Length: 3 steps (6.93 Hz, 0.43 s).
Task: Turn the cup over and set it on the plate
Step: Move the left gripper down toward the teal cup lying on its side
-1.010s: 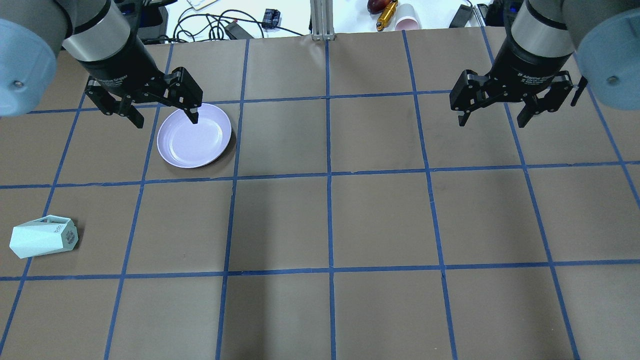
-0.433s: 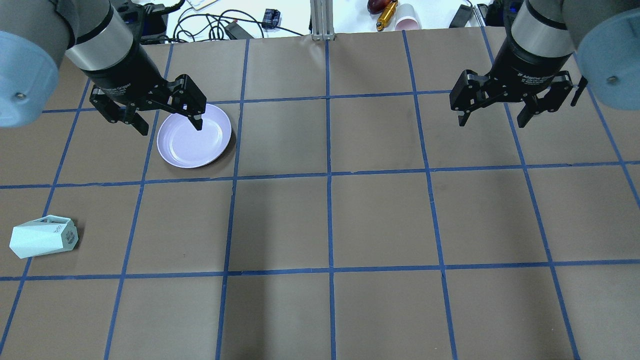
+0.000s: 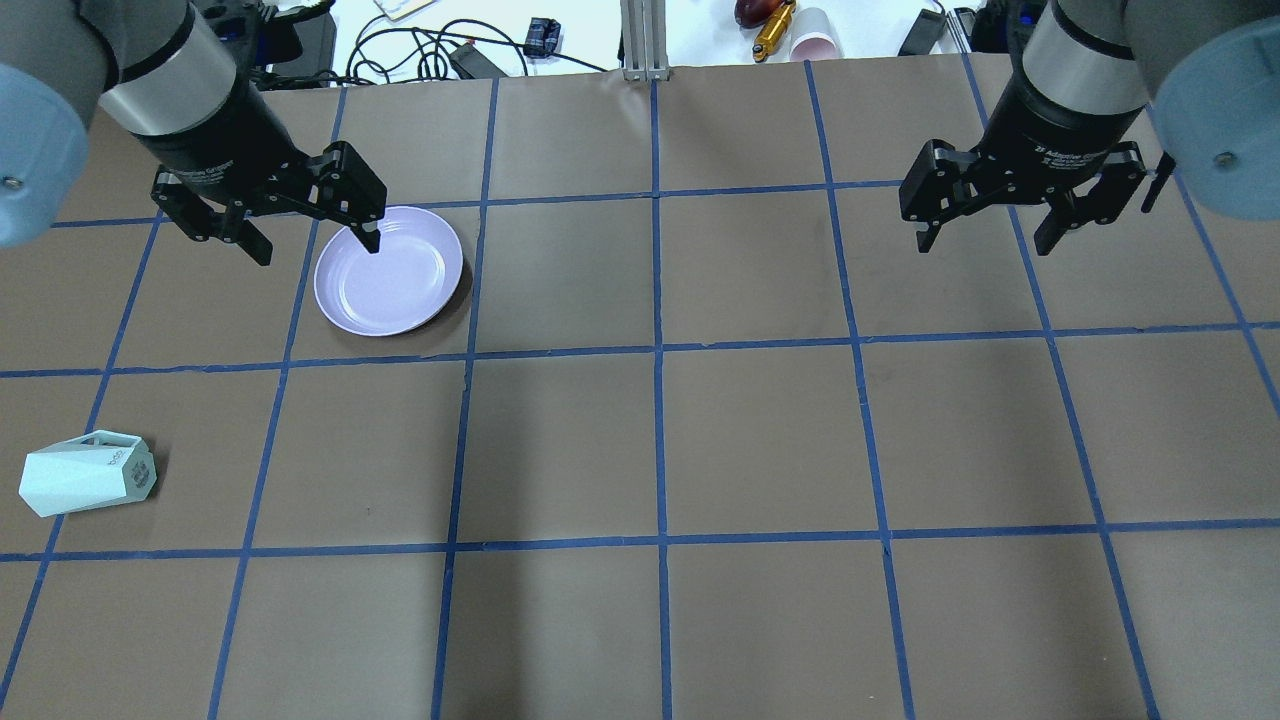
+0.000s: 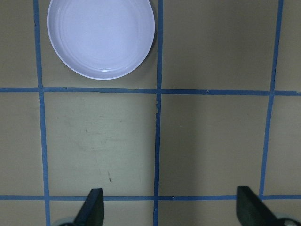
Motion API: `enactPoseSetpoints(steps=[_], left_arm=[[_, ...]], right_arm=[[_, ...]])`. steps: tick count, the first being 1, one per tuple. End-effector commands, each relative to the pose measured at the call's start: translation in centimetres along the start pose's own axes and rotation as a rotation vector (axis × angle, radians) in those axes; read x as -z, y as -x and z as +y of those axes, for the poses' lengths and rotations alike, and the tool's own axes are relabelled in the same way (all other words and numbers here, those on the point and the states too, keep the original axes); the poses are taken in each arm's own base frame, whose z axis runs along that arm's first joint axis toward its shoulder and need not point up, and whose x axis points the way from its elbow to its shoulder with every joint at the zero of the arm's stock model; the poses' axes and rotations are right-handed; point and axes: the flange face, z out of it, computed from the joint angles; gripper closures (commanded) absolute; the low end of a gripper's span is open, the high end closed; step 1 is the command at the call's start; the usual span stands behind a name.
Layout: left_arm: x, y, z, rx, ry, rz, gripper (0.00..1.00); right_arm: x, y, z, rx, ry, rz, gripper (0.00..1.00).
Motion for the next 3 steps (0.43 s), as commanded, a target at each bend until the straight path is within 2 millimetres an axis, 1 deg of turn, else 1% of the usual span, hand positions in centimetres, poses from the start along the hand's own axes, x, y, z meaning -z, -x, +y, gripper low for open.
enactPoseSetpoints(steps=[1, 2, 3], left_arm=[[0.3, 8.3, -1.5, 0.056, -0.008, 0.005, 0.0], [-0.8, 13.6, -2.1, 0.099, 0.016, 0.019, 0.0], [-1.3, 18.2, -2.2, 0.053, 0.024, 0.025, 0.0]], right_arm=[[0.0, 0.0, 0.0, 0.0, 0.0, 0.0, 0.0], [0.0, 0.0, 0.0, 0.0, 0.0, 0.0, 0.0], [0.0, 0.0, 0.0, 0.0, 0.0, 0.0, 0.0]])
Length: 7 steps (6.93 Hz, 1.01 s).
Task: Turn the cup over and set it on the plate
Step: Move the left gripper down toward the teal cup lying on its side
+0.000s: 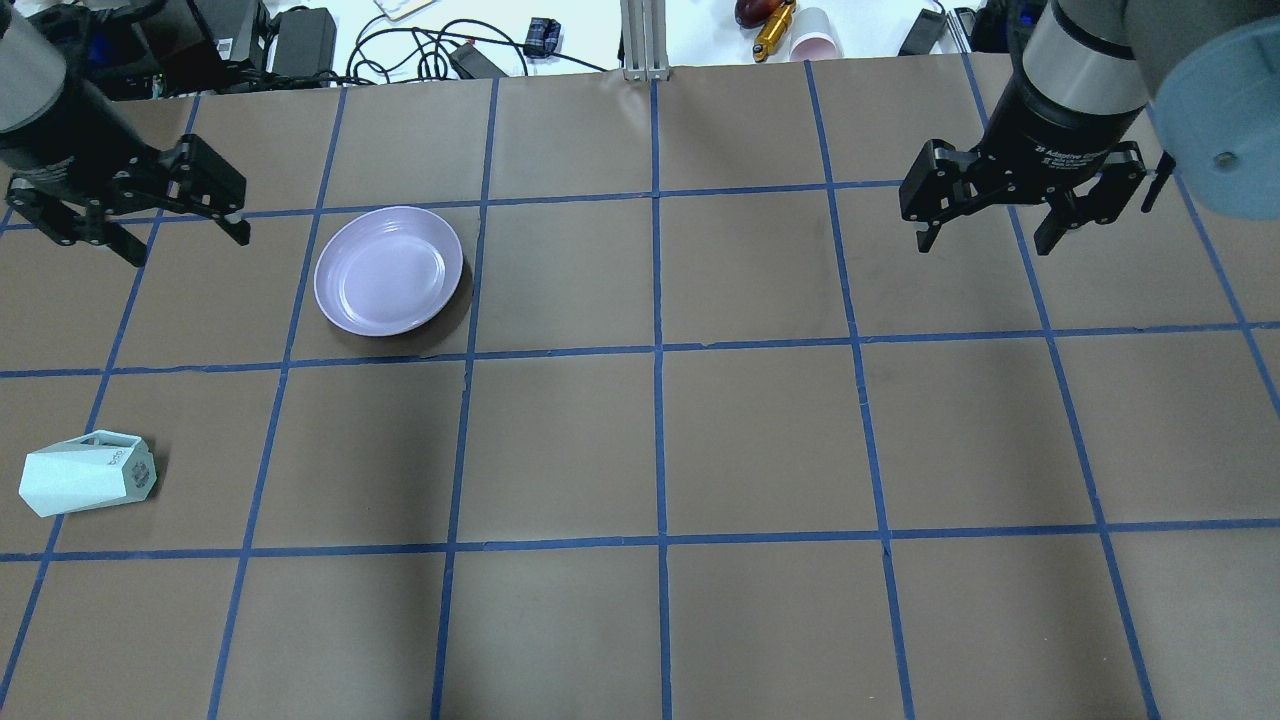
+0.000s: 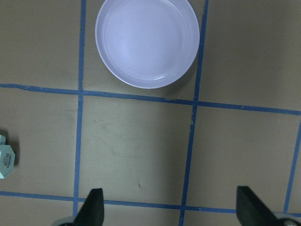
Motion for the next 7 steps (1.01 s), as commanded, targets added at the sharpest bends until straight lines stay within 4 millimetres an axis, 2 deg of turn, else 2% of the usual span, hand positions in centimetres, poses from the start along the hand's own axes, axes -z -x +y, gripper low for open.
enactPoseSetpoints(steps=[1, 4, 7], left_arm=[[-0.8, 9.5, -0.3, -0.027, 0.016, 0.015, 0.0], [-1.9, 18.4, 0.6, 0.113, 0.035, 0.033, 0.0], [-6.9, 27.9, 2.1, 0.031, 0.036, 0.171, 0.0]], right_arm=[[0.0, 0.0, 0.0, 0.0, 0.0, 0.0, 0.0], [0.0, 0.0, 0.0, 0.0, 0.0, 0.0, 0.0], [0.0, 0.0, 0.0, 0.0, 0.0, 0.002, 0.0]])
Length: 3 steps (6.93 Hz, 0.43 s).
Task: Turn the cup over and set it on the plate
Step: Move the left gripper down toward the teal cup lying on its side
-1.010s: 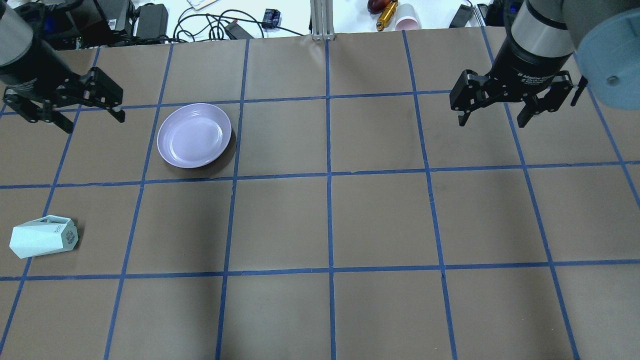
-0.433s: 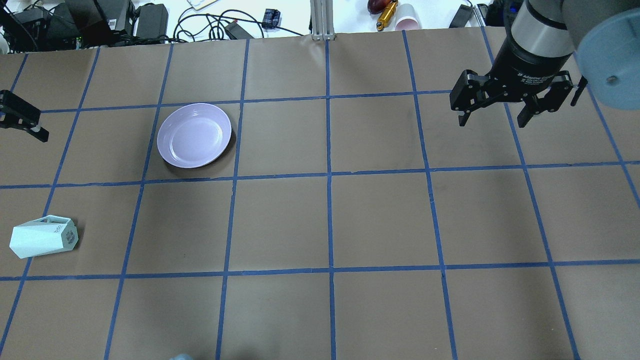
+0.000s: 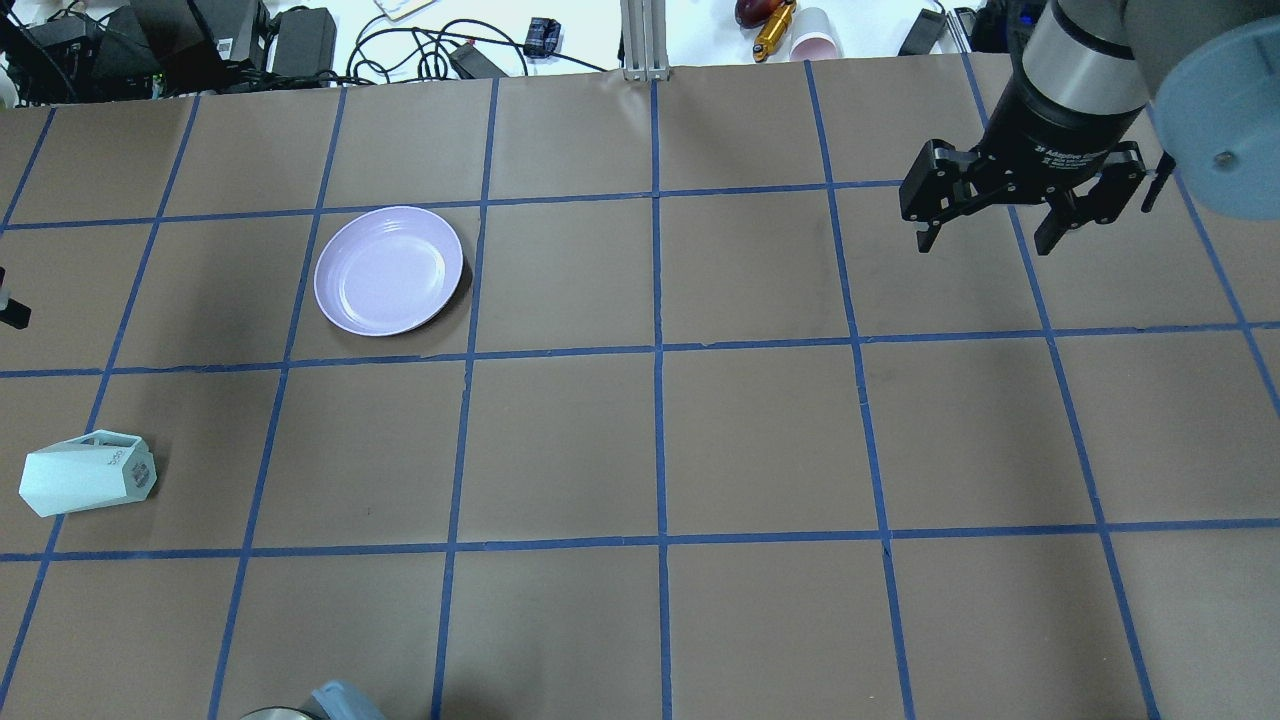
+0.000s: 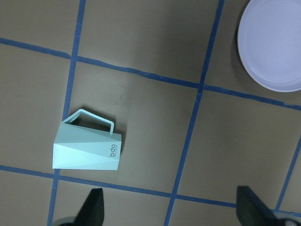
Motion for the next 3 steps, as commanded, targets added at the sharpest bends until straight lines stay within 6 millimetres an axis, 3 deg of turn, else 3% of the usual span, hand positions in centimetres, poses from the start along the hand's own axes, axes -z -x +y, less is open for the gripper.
enactPoseSetpoints(steps=[1, 3], left_arm=[[-2.9, 6.9, 0.9, -0.034, 0.015, 0.076, 0.0], [-6.2, 12.0, 0.8, -0.077, 0.025, 0.109, 0.0]], right_arm=[[0.0, 0.0, 0.0, 0.0, 0.0, 0.0, 0.0], [0.0, 0.0, 0.0, 0.0, 0.0, 0.0, 0.0]])
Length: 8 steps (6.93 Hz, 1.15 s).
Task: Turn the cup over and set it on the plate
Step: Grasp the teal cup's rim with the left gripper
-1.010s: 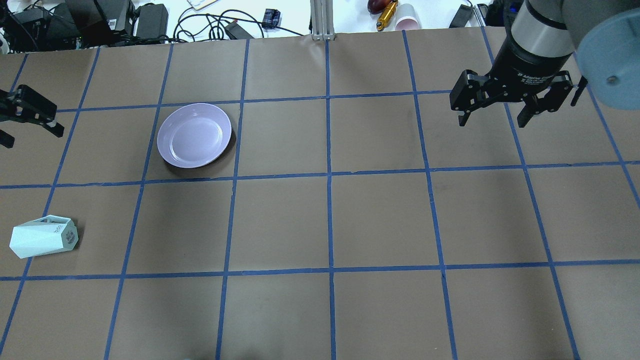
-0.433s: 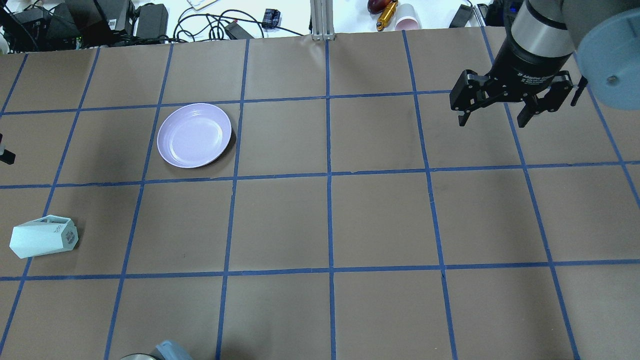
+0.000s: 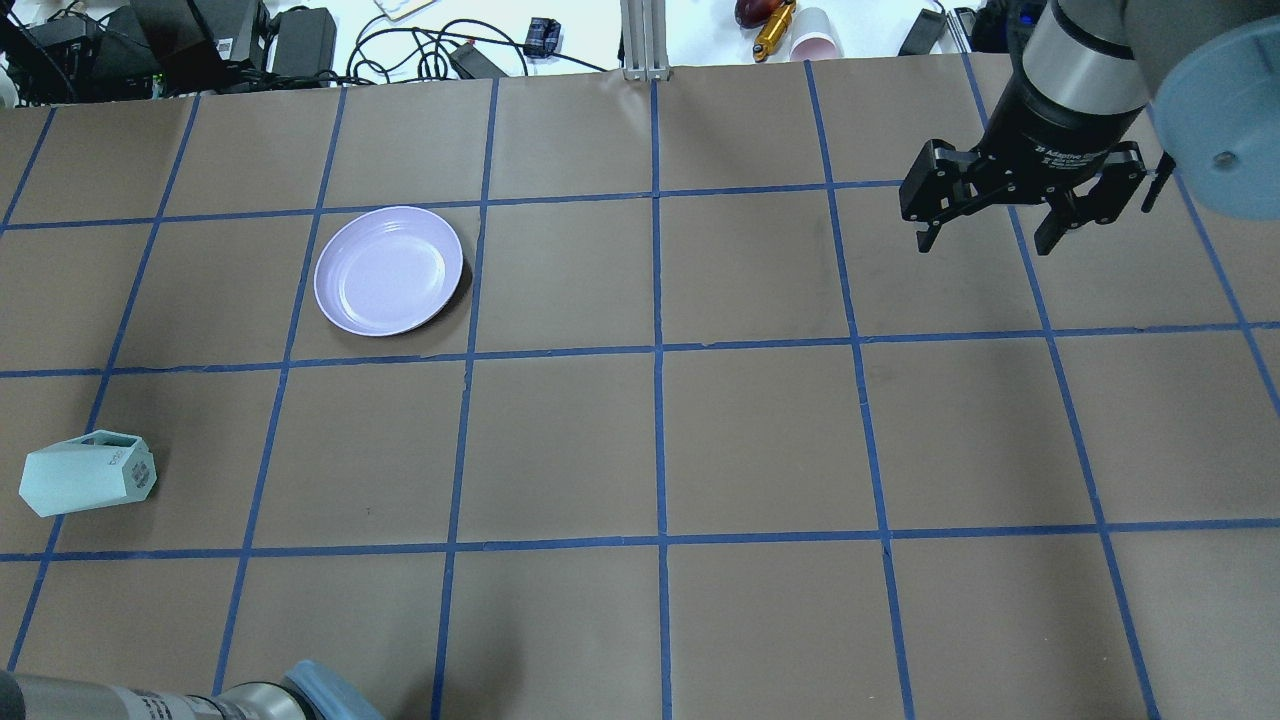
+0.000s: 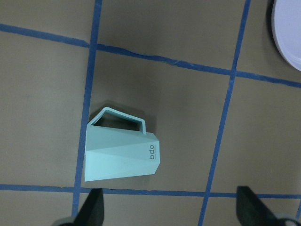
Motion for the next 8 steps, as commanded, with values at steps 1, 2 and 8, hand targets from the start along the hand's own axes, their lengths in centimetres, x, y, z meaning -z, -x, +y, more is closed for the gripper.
enactPoseSetpoints(steps=[1, 2, 8], left_arm=[[-3.3, 5.6, 0.1, -0.059, 0.006, 0.032, 0.0], [-5.2, 7.5, 0.1, -0.063, 0.018, 0.058, 0.0], [-13.1, 10.2, -1.3, -0.108, 0.042, 0.234, 0.0]], right_arm=[[0.0, 0.0, 0.0, 0.0, 0.0, 0.0, 0.0], [0.0, 0.0, 0.0, 0.0, 0.0, 0.0, 0.0], [0.0, 0.0, 0.0, 0.0, 0.0, 0.0, 0.0]])
